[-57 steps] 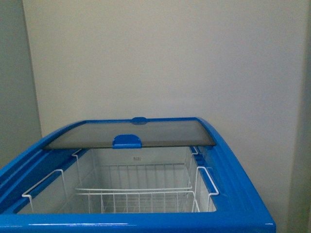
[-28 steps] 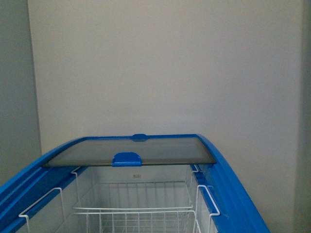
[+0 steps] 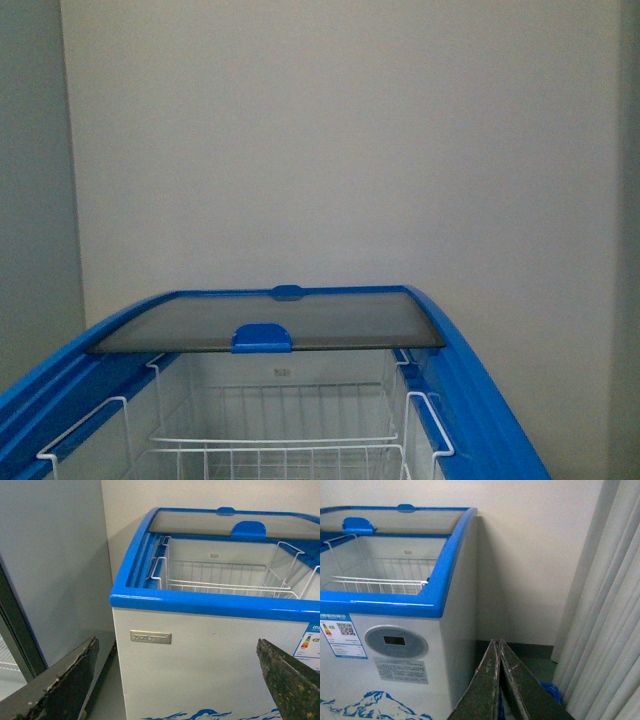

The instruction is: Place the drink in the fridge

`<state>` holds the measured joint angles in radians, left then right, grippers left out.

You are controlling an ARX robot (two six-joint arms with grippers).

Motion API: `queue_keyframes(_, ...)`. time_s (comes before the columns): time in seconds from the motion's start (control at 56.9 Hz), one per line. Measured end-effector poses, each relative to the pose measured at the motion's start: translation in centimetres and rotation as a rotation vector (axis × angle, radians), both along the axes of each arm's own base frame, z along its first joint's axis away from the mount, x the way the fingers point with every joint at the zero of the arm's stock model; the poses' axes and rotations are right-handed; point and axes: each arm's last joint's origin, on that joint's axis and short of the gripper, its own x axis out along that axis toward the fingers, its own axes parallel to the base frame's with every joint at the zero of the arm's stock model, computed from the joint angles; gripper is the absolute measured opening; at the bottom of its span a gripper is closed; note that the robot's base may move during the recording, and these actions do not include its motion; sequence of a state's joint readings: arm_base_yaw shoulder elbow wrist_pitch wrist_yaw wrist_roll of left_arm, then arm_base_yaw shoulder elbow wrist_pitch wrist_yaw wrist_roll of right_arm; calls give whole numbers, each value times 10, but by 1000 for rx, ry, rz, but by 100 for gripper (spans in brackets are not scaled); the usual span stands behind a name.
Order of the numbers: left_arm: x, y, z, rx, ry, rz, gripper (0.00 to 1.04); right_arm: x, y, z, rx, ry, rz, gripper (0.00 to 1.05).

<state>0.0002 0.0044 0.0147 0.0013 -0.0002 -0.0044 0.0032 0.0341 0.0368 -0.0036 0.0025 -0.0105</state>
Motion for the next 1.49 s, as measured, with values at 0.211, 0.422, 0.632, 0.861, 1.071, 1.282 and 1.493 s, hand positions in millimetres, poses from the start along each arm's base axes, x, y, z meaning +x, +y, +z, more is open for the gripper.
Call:
queue_keyframes(0.211,0,0,0,0,0,0,97,-1,0,-5,0,-8,1,3)
queue_keyframes(0.422,0,0,0,0,0,0,97,-1,0,-5,0,-8,1,6)
queue_keyframes(0.632,0,0,0,0,0,0,97,-1,0,-5,0,-9,1,46)
queue_keyframes(0.861,0,0,0,0,0,0,97,-1,0,-5,0,-9,1,82)
queue_keyframes(1.071,0,0,0,0,0,0,97,-1,0,-5,1,-9,1,97)
queue_keyframes(1.282,0,0,0,0,0,0,97,-1,0,-5,1,-10,1,97)
queue_keyframes(1.493,0,0,0,0,0,0,97,-1,0,-5,1,-10,1,97)
